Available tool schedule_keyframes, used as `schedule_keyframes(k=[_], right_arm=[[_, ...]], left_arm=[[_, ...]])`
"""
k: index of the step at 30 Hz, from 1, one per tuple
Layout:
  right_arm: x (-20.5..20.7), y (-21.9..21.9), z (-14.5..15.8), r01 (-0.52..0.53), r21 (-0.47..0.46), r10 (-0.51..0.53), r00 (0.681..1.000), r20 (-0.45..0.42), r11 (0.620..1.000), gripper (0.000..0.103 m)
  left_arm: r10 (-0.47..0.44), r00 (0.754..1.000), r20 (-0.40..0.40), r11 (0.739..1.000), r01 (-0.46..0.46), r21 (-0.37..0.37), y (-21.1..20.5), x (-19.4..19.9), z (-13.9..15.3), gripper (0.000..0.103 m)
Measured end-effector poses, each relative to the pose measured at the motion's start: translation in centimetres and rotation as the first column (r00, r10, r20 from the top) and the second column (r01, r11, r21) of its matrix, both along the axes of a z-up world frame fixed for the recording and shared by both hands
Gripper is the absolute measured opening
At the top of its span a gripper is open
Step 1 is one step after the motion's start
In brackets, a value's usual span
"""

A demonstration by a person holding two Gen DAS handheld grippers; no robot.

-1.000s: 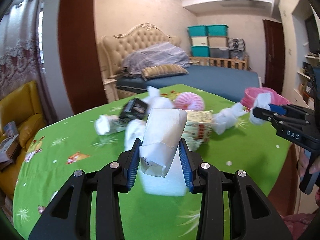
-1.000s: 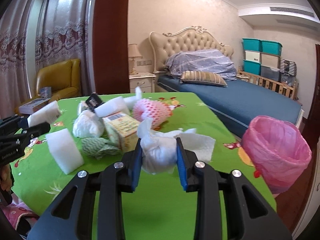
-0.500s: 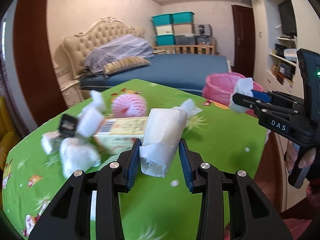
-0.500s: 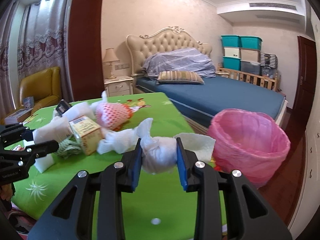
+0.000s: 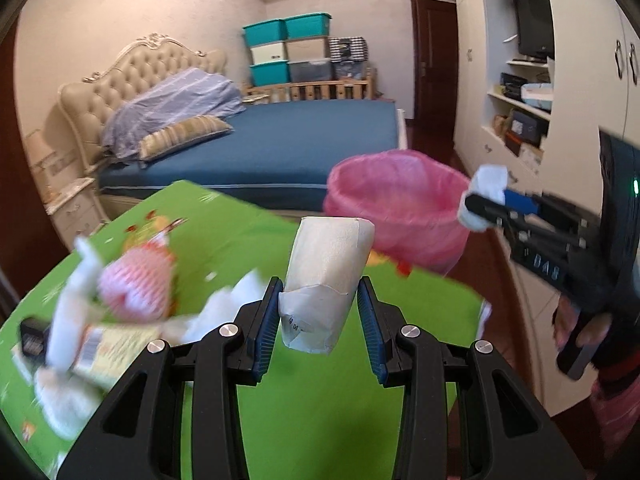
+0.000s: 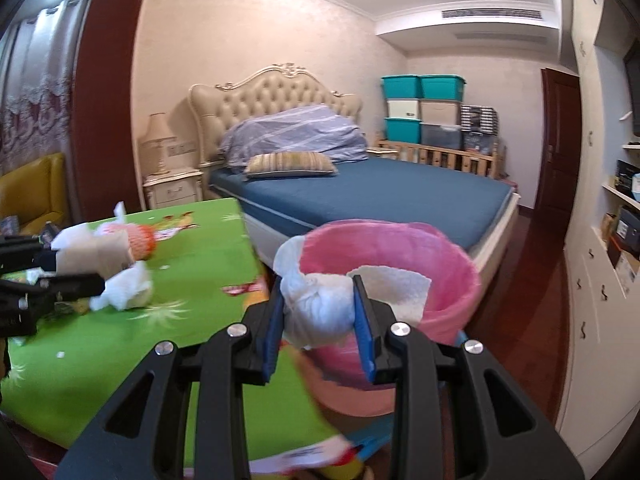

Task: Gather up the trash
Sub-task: 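Carry both held items to the pink wastebasket and release them inside, then return both tools over the table toward the foam pieces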

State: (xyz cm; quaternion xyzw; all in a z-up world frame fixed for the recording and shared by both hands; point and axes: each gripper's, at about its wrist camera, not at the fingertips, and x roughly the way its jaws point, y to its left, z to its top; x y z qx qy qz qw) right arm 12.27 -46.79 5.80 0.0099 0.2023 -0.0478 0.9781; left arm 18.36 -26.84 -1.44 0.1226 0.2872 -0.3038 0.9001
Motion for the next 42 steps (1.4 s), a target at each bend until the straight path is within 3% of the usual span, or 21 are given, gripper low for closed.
schedule_keyframes(k=[9,18,19,20,21,22,23,29,37,42], right_arm=[[3.6,-4.2,-0.7,0.015,-0.06,-0.016,1.0,-0.017,0.998,0.032],[6.7,-6.6,-0.9,-0.007,-0.07,0.006,1.0,-0.008,0.998,0.036],[7.1,-6.8,-1.1,-0.012,-0.064,0.012,1.0,-0.008,0.998,0.038],[7.4,-7.0,-1.3,-0.023,-0.056,0.023,1.0,-0.011,0.998,0.047],[7.5,-7.1,-1.5,-0.029,-0.053,0.028,1.0,-0.011,0.998,0.053],[7.7,-7.3,-1.7,-0.026,-0.055,0.025,1.0,-0.012,0.998,0.067],[7.7,-7.5,-2.0,-0.016,-0.06,0.015,1.0,-0.018,0.998,0.077],[4.9,-7.4,-2.1,0.005,-0.036,-0.005,1.0,-0.002,0.999,0.077],[0.3,-4.2,-0.5,-0.012,0.01,0.012,0.999,0.033,1.0,0.086],[-0.3,-0.6,-0.6,-0.046,0.043,0.046,0.999,0.005,0.998,0.088]], left_arm=[[-0.082,0.992,-0.101,0.993,0.073,-0.089,-9.0,7.5,1.8,0.036],[-0.106,0.986,-0.129,0.991,0.094,-0.098,-14.5,11.4,2.1,0.038],[-0.109,0.985,-0.131,0.99,0.096,-0.101,-14.9,11.7,2.0,0.043],[-0.107,0.986,-0.127,0.99,0.095,-0.102,-15.3,12.0,1.9,0.045],[-0.099,0.988,-0.122,0.991,0.087,-0.099,-15.5,12.3,1.9,0.055],[-0.086,0.989,-0.117,0.992,0.074,-0.098,-15.7,12.7,1.8,0.07],[-0.069,0.991,-0.112,0.993,0.057,-0.101,-15.7,12.9,1.7,0.08],[0.004,0.999,-0.049,0.997,-0.007,-0.072,-13.2,12.4,2.4,0.086],[0.096,0.99,0.099,0.995,-0.095,-0.017,-5.8,5.6,3.6,0.09],[0.111,0.991,0.069,0.994,-0.112,0.007,-0.7,1.7,2.1,0.09]])
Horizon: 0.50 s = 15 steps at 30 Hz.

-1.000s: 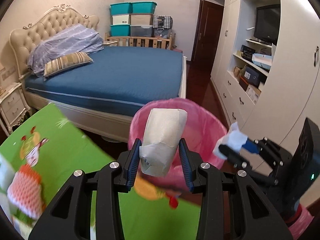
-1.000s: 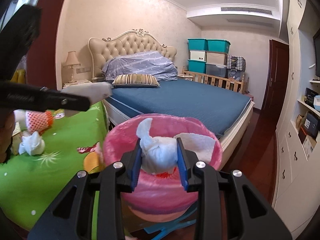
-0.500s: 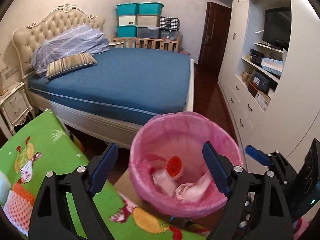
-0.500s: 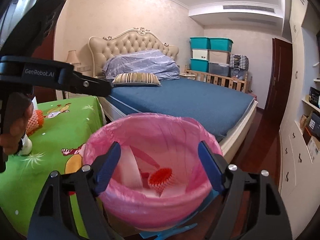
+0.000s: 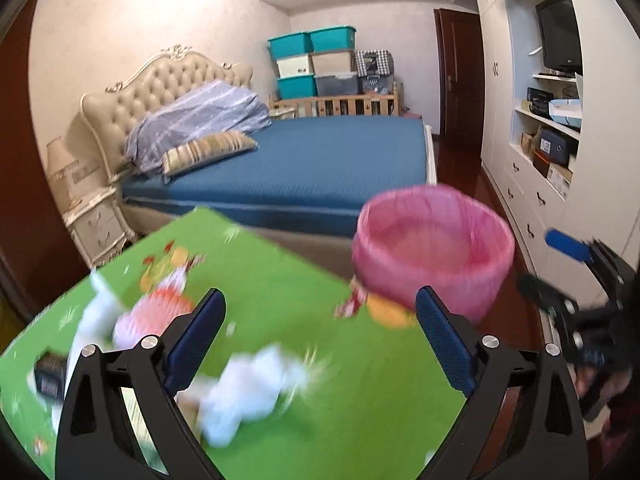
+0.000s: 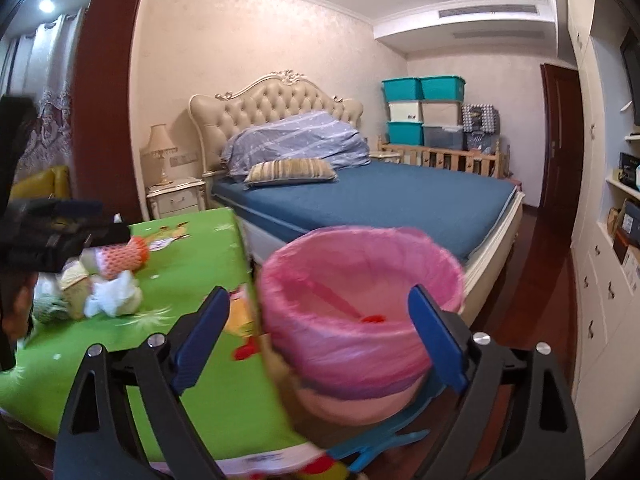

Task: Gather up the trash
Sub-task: 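Return both tools over the table toward the foam pieces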

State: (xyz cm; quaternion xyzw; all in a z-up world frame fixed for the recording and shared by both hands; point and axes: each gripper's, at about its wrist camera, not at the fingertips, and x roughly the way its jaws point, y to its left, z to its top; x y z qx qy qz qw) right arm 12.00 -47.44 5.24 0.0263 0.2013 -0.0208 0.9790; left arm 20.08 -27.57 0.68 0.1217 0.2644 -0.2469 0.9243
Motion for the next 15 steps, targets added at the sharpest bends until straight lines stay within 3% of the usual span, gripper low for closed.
schedule_keyframes(k=[7,12,15], right_arm=[[0.6,7.0,-0.5,-0.14,-0.035,0.138,0.989,-0.055,0.99,0.088],[1.2,12.2,-0.5,-0.235,-0.043,0.231,0.97,-0.08,0.971,0.088],[0.9,14.9,-0.6,-0.282,-0.053,0.277,0.957,-0.089,0.958,0.088]], left_arm=[[0.096,0.995,0.024,0.995,-0.096,0.012,9.0,-4.9,-0.8,0.09],[0.212,0.975,0.07,0.977,-0.214,0.013,16.0,-8.3,-0.7,0.09],[0.286,0.957,0.057,0.958,-0.286,0.007,19.8,-9.9,-1.3,0.09]])
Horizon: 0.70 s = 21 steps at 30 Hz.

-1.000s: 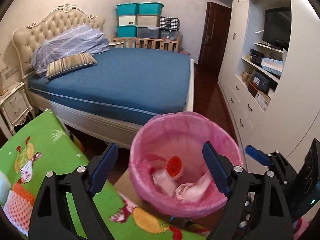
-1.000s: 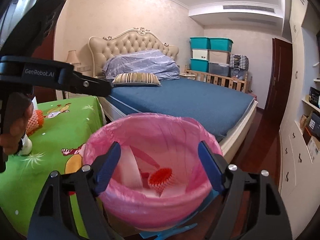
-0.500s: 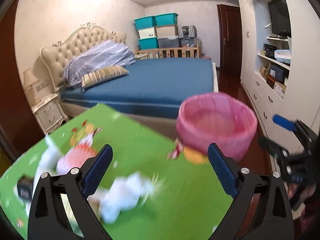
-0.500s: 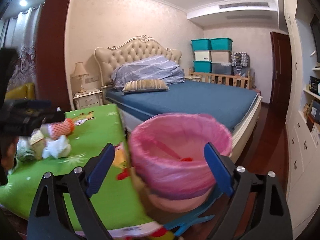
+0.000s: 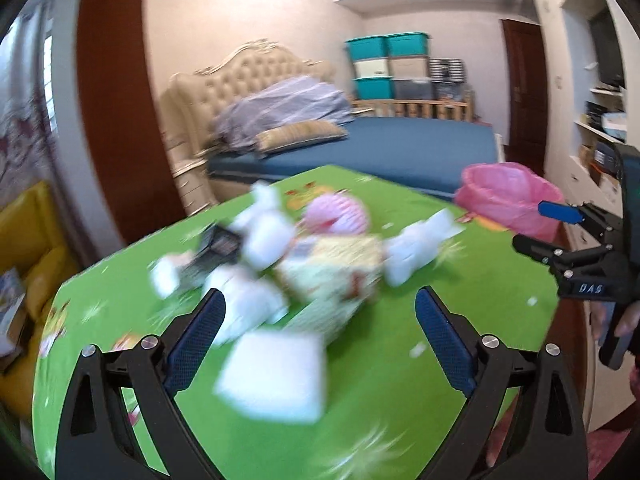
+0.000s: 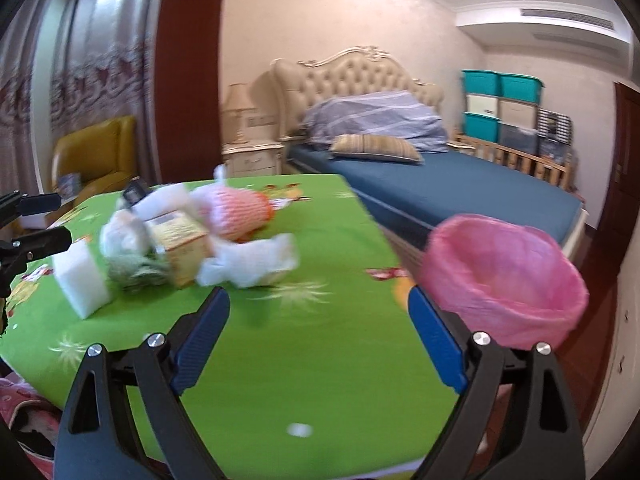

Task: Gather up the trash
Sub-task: 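Return both tools over the table toward the foam pieces, then grasp the white foam cube with the left gripper while the right gripper grasps the green-striped wrapped item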

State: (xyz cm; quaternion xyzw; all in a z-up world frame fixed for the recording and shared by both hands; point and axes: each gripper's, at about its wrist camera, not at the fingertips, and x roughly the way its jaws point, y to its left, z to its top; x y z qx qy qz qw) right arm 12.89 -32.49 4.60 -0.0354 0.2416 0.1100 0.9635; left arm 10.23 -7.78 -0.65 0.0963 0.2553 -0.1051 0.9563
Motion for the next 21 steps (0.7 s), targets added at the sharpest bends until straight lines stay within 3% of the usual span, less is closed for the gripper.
schedule_keyframes(k=[6,12,16,19,21], right_arm=[[0.2,5.3,0.1,-0.081,-0.046,0.08,0.997,-0.02,0.996,0.088],[0.1,7.8,0.4,-0.117,-0.073,0.115,0.993,-0.027,0.99,0.088],[0.2,9.0,0.6,-0.134,-0.091,0.132,0.991,-0.028,0.987,0.088],[0.4,9.7,0.5,-0.143,-0.084,0.139,0.989,-0.042,0.986,0.088],[0.6,9.9,0.3,-0.148,-0.077,0.144,0.988,-0.054,0.986,0.088]], left_arm=[[0.045,0.994,-0.097,0.998,-0.049,-0.035,3.8,-0.8,-2.9,0.09],[0.076,0.983,-0.17,0.996,-0.083,-0.033,3.9,1.8,-4.9,0.09],[0.064,0.982,-0.177,0.997,-0.072,-0.041,3.4,2.6,-5.6,0.088],[0.025,0.984,-0.176,0.997,-0.038,-0.074,3.4,2.6,-5.9,0.059],[0.045,0.987,-0.154,0.997,-0.055,-0.061,3.7,2.1,-5.8,0.058]])
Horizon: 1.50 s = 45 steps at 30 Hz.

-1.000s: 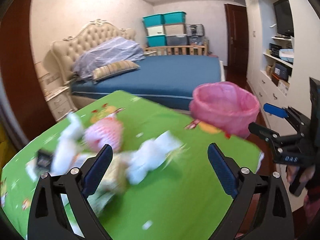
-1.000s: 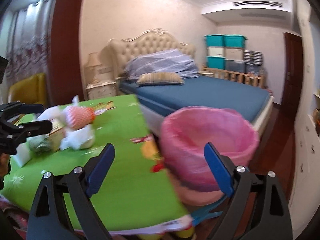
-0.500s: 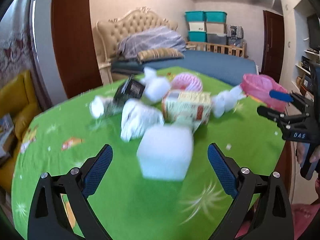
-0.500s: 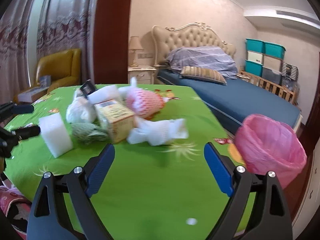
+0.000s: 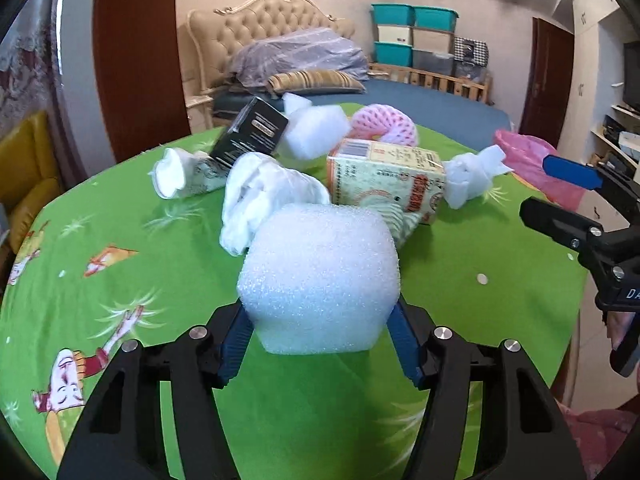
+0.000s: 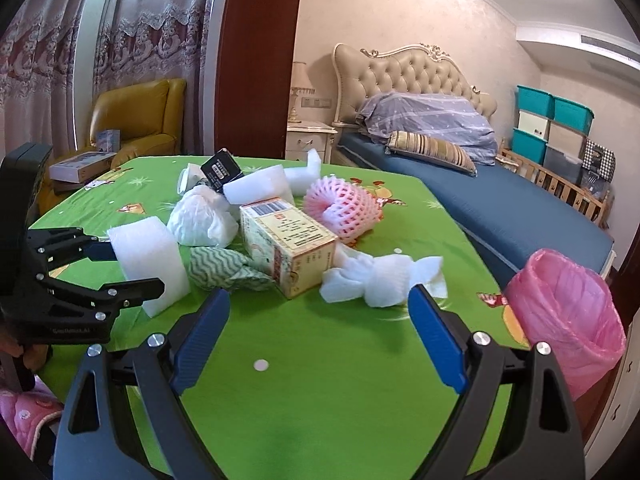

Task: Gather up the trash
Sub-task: 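Grasp the white foam cube with the left gripper while the right gripper grasps the green-striped wrapped item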

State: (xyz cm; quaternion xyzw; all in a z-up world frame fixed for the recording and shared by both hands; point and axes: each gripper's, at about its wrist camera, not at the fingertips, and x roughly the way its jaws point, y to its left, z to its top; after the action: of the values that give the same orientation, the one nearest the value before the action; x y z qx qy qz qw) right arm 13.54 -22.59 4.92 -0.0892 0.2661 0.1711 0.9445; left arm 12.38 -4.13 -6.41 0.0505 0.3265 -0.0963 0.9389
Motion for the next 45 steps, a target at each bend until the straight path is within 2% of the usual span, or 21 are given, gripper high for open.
schedule_keyframes(k=[2,5,9,15,17,19,26,28,30,32,35,38,41,45], right_arm=[[0.3,0.6,-0.2,-0.009,0.011,0.009,1.0,-0.023,1.0,0.088],[1.0,1.8,-0.6,-0.024,0.02,0.025,0.998,-0.061,1.0,0.088],[1.7,4.1,-1.2,-0.057,0.011,0.057,0.994,-0.09,0.998,0.088],[2.5,7.8,-1.3,-0.101,-0.028,0.098,0.991,-0.092,0.994,0.087],[3.1,8.9,-1.3,-0.108,-0.049,0.103,0.99,-0.098,0.993,0.083],[3.6,9.7,-1.4,-0.11,-0.063,0.102,0.988,-0.112,0.992,0.082],[5.2,11.3,-2.9,-0.089,-0.092,0.073,0.983,-0.168,0.992,0.076],[5.6,11.3,-3.1,-0.084,-0.092,0.066,0.98,-0.189,0.992,0.069],[5.8,11.1,-3.1,-0.075,-0.079,0.059,0.979,-0.193,0.994,0.068],[6.0,11.0,-3.3,-0.071,-0.074,0.055,0.977,-0.207,0.995,0.068],[6.5,11.0,-3.4,-0.067,-0.072,0.049,0.973,-0.226,0.995,0.068],[6.7,10.9,-3.7,-0.062,-0.075,0.043,0.97,-0.239,0.995,0.068],[6.9,11.1,-4.0,-0.06,-0.083,0.038,0.967,-0.252,0.995,0.068],[7.2,11.7,-4.2,-0.075,-0.096,0.048,0.964,-0.262,0.993,0.053]], left_arm=[[0.019,0.999,0.042,0.999,-0.021,0.027,0.6,-0.8,0.5,0.058],[0.063,0.995,0.079,0.998,-0.065,0.025,2.1,-1.5,1.2,0.058],[0.152,0.981,0.122,0.987,-0.158,0.042,4.7,-2.6,1.6,0.058],[0.236,0.962,0.134,0.971,-0.238,0.003,7.8,-3.9,1.1,0.058],[0.259,0.957,0.132,0.966,-0.26,-0.012,8.6,-4.0,0.9,0.058],[0.269,0.955,0.127,0.963,-0.264,-0.058,9.5,-4.1,1.0,0.058],[0.266,0.957,0.117,0.961,-0.255,-0.103,10.3,-4.1,0.9,0.058],[0.26,0.96,0.103,0.963,-0.249,-0.106,10.2,-4.0,0.6,0.058],[0.252,0.963,0.093,0.966,-0.244,-0.086,9.7,-4.0,0.2,0.058],[0.242,0.962,0.131,0.97,-0.237,-0.048,8.8,-4.5,0.4,0.058],[0.223,0.963,0.152,0.975,-0.221,-0.03,8.3,-4.8,0.4,0.058],[0.221,0.964,0.15,0.975,-0.217,-0.043,8.5,-4.7,0.4,0.058],[0.218,0.968,0.125,0.974,-0.207,-0.093,9.3,-4.5,0.3,0.058],[0.214,0.97,0.115,0.972,-0.2,-0.12,9.6,-4.4,0.2,0.058]])
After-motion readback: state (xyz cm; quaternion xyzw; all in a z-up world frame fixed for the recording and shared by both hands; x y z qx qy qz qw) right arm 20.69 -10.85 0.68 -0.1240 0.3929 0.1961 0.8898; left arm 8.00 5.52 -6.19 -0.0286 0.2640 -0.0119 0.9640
